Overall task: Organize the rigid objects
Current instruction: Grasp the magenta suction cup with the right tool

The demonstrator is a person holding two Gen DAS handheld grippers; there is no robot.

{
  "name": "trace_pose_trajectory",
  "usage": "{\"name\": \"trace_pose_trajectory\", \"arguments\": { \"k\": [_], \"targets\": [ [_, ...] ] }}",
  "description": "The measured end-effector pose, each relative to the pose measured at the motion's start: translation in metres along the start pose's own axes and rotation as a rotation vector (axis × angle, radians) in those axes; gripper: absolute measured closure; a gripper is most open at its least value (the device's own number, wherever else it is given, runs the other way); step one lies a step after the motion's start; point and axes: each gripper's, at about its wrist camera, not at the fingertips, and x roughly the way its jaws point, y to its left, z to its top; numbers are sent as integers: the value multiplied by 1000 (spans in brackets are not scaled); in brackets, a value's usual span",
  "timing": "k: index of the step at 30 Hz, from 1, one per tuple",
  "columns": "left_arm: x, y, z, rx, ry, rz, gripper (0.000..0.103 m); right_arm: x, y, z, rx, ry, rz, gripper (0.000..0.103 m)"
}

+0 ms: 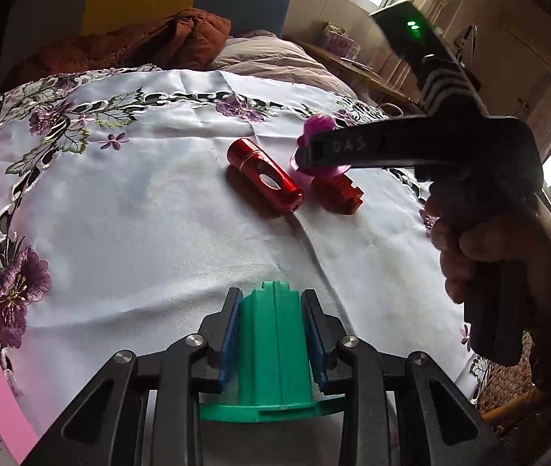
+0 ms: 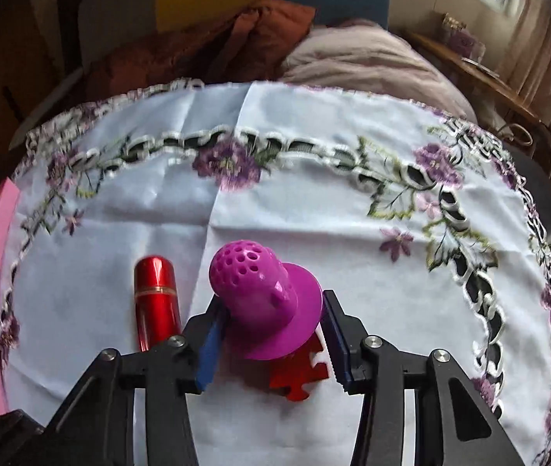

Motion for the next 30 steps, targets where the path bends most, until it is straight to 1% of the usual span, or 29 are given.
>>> {"name": "trace_pose_trajectory", "arguments": {
  "k": [3, 5, 6, 9, 10, 11, 14, 18, 21, 23, 30],
  "targets": [
    [0, -1, -1, 0, -14, 9, 72, -7, -18, 5, 80, -24, 17, 56],
    [-1, -1, 0, 1, -12, 7, 73, -9, -37, 8, 157, -33, -7, 56],
    [-1, -1, 0, -4, -8, 7, 73, -7, -44, 8, 194, -23, -19, 56],
    [-3, -1, 1, -9, 3, 15, 74, 7, -71, 2, 304, 54, -59, 56],
    [-4, -3, -1, -3, 3, 23, 74, 13, -77, 0, 326, 82, -55, 56],
    [-5, -3, -2, -3, 3, 28, 74, 18, -78, -1, 336, 101, -48, 55],
    [-11, -5, -4, -9, 9, 32, 74, 20, -74, 0, 312, 92, -68, 55],
    [-19, -3, -10, -12, 9, 60, 74, 20, -77, 0, 337, 83, -49, 55],
    [-27, -3, -11, -4, -2, 84, 74, 20, -75, 0, 323, 78, -58, 55],
    [-35, -4, -11, 11, -20, 109, 74, 20, -74, 1, 313, 75, -63, 54],
    [-69, -7, -8, 20, -82, 139, 74, 20, -73, 0, 314, 67, -63, 54]
  ]
}}
